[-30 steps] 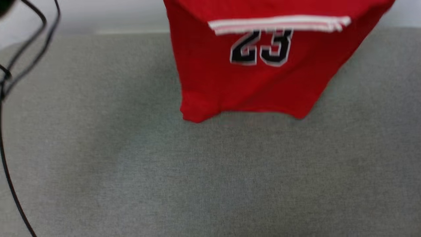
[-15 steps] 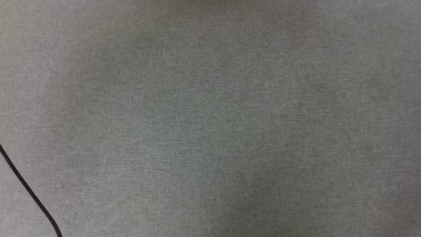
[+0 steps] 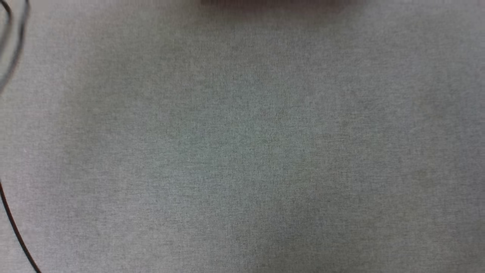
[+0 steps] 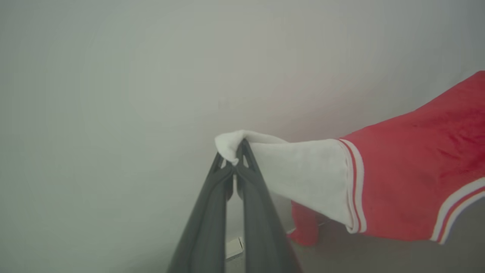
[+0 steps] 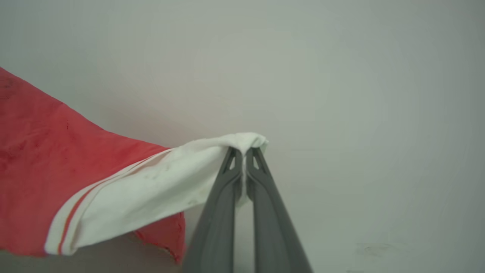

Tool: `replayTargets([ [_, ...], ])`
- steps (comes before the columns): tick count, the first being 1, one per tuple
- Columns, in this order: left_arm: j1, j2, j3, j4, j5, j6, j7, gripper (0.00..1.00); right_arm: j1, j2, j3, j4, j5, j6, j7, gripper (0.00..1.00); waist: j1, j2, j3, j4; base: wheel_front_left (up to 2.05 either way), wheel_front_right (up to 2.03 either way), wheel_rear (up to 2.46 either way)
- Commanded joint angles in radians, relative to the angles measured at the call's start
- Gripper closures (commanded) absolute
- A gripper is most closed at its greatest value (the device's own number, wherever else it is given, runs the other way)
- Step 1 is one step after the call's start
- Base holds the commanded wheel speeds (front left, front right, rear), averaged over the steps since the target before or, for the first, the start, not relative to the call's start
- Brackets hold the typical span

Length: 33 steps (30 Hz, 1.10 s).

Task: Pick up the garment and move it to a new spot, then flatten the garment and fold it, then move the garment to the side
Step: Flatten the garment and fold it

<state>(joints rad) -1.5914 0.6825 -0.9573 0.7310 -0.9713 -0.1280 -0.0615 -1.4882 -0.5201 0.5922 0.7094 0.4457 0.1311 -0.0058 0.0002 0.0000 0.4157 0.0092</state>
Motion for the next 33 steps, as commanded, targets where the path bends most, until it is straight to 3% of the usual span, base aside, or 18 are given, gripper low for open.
replayTargets([
  [1,0.084,0.014,-0.007,-0.012,-0.023,0.0,-0.034,1.0,0.074,-0.009,0.028,0.011,0.029,-0.001,-0.033,1.0,-0.0002,0.0,-0.037,-0.002,0.0,0.0,0.0],
  [6,0.257,0.043,-0.023,-0.053,-0.056,-0.001,-0.102,1.0,0.228,-0.04,0.095,-0.006,0.085,-0.001,-0.079,1.0,-0.0002,0.0,-0.101,-0.003,0.0,0.0,0.0],
  [13,0.667,0.104,-0.048,-0.207,-0.147,0.095,-0.178,1.0,0.591,-0.136,0.179,-0.139,0.195,-0.001,-0.118,1.0,-0.0002,0.0,-0.253,0.0,0.0,0.0,0.0],
  [23,1.038,0.197,-0.077,-0.382,-0.207,0.214,-0.199,1.0,1.003,-0.233,0.112,-0.29,0.262,-0.001,-0.077,1.0,-0.0002,0.0,-0.405,0.013,0.0,0.0,0.0],
  [33,1.339,0.283,-0.033,-0.556,-0.304,0.328,-0.205,1.0,1.446,-0.292,-0.052,-0.47,0.308,-0.001,0.081,1.0,-0.0002,0.0,-0.469,0.036,0.0,0.0,0.0],
])
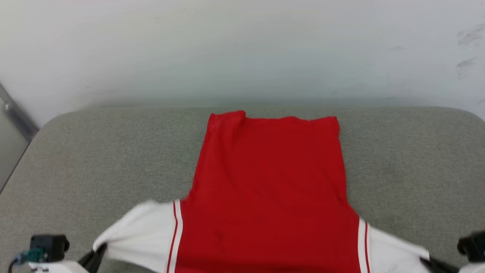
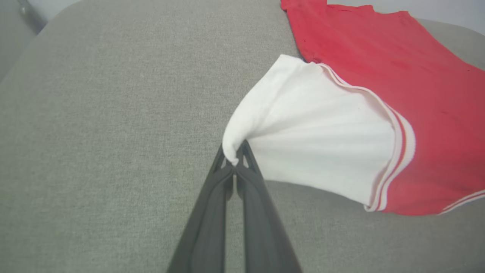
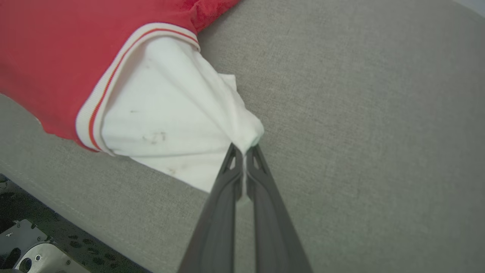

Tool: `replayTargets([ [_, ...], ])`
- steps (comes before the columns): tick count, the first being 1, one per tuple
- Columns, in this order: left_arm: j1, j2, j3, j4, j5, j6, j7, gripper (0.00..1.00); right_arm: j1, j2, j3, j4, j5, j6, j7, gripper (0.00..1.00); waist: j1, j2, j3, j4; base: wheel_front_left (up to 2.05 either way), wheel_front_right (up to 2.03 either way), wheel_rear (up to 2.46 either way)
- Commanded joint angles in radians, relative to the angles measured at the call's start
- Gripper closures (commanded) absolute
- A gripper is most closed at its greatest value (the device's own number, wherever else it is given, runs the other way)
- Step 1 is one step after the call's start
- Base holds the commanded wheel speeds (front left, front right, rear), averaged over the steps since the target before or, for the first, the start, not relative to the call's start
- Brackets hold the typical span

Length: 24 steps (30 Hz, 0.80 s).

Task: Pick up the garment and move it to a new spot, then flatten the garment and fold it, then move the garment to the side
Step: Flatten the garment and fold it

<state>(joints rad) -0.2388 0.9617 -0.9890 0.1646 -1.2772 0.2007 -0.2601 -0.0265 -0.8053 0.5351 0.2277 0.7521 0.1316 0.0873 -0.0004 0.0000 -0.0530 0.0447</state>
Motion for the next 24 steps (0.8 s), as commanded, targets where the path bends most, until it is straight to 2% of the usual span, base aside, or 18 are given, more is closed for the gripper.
replayTargets([
  [1,0.019,0.004,0.007,-0.003,-0.002,0.008,-0.007,1.0,0.025,-0.009,-0.011,-0.004,0.006,-0.002,0.009,1.0,0.0004,0.0,-0.001,0.002,0.0,0.0,0.0],
  [8,0.178,-0.001,0.034,-0.049,-0.001,0.041,-0.007,1.0,0.242,0.014,-0.11,-0.072,0.024,-0.002,0.157,1.0,0.0004,0.0,0.006,0.015,0.0,0.0,0.0],
  [12,0.197,-0.02,0.042,-0.053,0.019,0.042,-0.007,1.0,0.28,0.031,-0.154,-0.119,0.002,-0.002,0.222,1.0,0.0004,0.0,0.019,0.019,0.0,0.0,0.0],
  [13,0.195,-0.024,0.044,-0.054,0.024,0.042,-0.007,1.0,0.277,0.039,-0.168,-0.13,-0.009,-0.002,0.229,0.84,0.0004,0.0,0.023,0.019,0.0,0.0,0.0],
  [14,0.189,-0.028,0.046,-0.054,0.031,0.041,-0.007,1.0,0.272,0.045,-0.182,-0.142,-0.018,-0.002,0.242,0.52,0.0004,0.0,0.027,0.019,0.0,0.0,0.0],
  [15,0.18,-0.033,0.05,-0.055,0.041,0.042,-0.007,1.0,0.258,0.047,-0.194,-0.162,-0.03,-0.001,0.249,0.0,0.0004,0.0,0.032,0.018,0.0,0.0,0.0],
  [20,0.14,-0.053,0.064,-0.064,0.088,0.046,-0.006,1.0,0.148,0.04,-0.264,-0.271,-0.063,-0.001,0.303,0.0,0.0004,0.0,0.075,0.02,0.0,0.0,0.0],
  [24,0.093,-0.067,0.092,-0.086,0.137,0.055,-0.006,1.0,-0.011,0.01,-0.333,-0.348,-0.095,-0.001,0.341,0.0,0.0004,0.0,0.139,0.04,0.0,0.0,0.0],
])
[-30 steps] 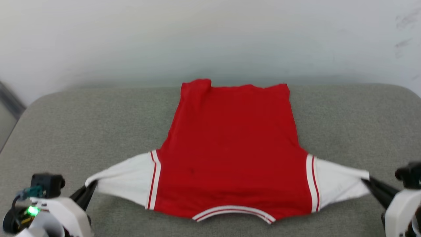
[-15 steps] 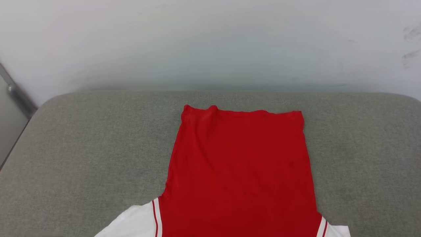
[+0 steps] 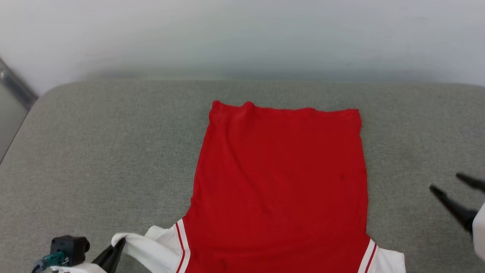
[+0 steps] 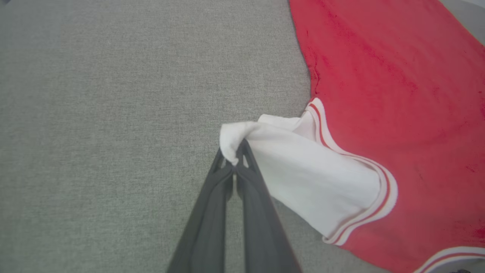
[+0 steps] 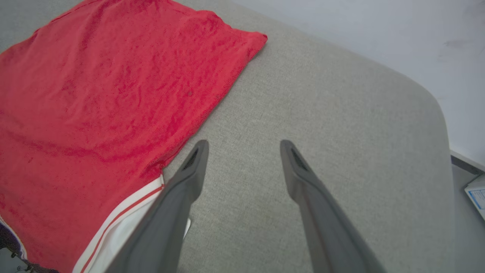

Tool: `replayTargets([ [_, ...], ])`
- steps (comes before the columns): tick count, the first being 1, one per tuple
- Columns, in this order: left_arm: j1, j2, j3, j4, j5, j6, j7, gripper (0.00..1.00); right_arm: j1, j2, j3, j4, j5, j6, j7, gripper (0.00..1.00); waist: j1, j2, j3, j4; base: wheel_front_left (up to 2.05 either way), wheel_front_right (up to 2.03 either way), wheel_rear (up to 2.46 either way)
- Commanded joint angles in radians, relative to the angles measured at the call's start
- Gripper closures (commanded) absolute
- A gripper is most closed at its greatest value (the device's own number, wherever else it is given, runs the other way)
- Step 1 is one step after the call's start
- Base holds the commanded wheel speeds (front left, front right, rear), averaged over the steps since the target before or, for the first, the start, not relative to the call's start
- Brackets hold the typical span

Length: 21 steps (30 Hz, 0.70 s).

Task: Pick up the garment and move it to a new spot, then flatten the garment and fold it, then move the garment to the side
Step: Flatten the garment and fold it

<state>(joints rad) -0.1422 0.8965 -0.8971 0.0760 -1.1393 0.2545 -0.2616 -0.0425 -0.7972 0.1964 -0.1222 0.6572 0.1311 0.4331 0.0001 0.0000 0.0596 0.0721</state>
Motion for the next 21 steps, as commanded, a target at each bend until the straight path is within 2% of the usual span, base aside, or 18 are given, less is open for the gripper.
replayTargets([
  [1,-0.044,-0.016,0.022,-0.019,0.04,0.007,-0.005,1.0,-0.157,-0.023,-0.016,-0.023,-0.024,-0.001,0.054,0.0,-0.0001,0.0,0.1,0.037,0.0,0.0,0.0],
  [5,-0.092,-0.038,0.048,-0.041,0.092,0.011,-0.005,1.0,-0.393,-0.01,0.002,0.02,-0.015,-0.001,0.188,0.0,-0.0001,0.0,0.194,0.067,0.0,0.0,0.0],
  [10,-0.14,-0.071,0.083,-0.063,0.159,0.004,-0.004,1.0,-0.676,0.029,0.094,0.146,0.001,-0.001,0.452,0.0,-0.0001,0.0,0.297,0.105,0.0,0.0,0.0],
  [12,-0.153,-0.087,0.094,-0.068,0.183,0.0,-0.004,1.0,-0.768,0.064,0.121,0.202,0.012,-0.001,0.54,0.0,-0.0001,0.0,0.332,0.119,0.0,0.0,0.0],
  [17,-0.178,-0.122,0.138,-0.086,0.236,-0.008,-0.004,1.0,-0.932,0.106,0.175,0.322,-0.026,-0.001,0.727,0.0,-0.0001,0.0,0.41,0.146,0.0,0.0,0.0],
  [21,-0.191,-0.147,0.163,-0.103,0.276,-0.015,-0.004,1.0,-0.994,0.141,0.165,0.409,-0.059,-0.001,0.793,0.0,-0.0001,0.0,0.473,0.167,0.0,0.0,0.0],
])
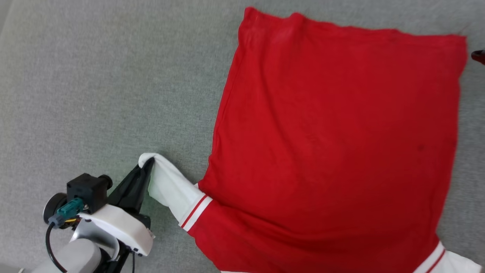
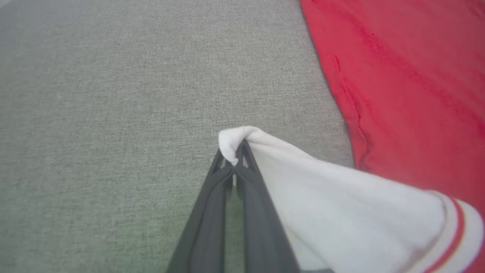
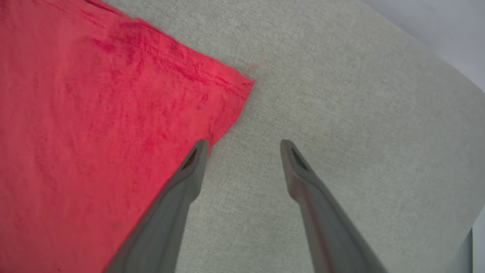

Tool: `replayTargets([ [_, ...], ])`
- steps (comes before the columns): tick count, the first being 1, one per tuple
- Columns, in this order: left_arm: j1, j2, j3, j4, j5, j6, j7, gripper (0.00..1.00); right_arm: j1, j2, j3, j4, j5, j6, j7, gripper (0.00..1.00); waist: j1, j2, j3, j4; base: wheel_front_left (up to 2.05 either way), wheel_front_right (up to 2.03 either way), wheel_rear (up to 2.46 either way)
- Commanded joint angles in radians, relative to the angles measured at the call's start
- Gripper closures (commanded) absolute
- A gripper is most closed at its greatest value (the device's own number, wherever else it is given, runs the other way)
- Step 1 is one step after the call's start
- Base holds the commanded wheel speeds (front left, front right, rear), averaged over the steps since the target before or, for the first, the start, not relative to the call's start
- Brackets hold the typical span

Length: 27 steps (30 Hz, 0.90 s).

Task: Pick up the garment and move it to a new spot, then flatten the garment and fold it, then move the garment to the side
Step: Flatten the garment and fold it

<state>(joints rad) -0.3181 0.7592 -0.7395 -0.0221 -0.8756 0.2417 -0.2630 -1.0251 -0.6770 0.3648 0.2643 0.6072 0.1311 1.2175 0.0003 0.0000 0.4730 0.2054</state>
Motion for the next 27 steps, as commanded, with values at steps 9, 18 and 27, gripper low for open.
replayTargets([
  [9,-0.009,-0.042,0.041,-0.009,0.066,-0.019,-0.002,1.0,0.097,0.069,0.022,0.123,-0.021,0.0,-0.006,0.0,-0.0003,0.0,0.117,0.045,0.0,0.0,0.0],
  [18,0.029,-0.051,0.055,0.032,0.068,-0.036,-0.002,1.0,0.077,0.056,0.012,0.107,0.001,-0.001,-0.115,1.0,-0.0003,0.0,0.038,0.018,0.0,0.0,0.0],
  [27,0.111,-0.049,0.052,0.063,0.041,-0.026,-0.001,1.0,0.168,-0.05,0.126,-0.015,0.096,-0.001,-0.218,1.0,-0.0003,0.0,-0.148,-0.023,0.0,0.0,0.0],
])
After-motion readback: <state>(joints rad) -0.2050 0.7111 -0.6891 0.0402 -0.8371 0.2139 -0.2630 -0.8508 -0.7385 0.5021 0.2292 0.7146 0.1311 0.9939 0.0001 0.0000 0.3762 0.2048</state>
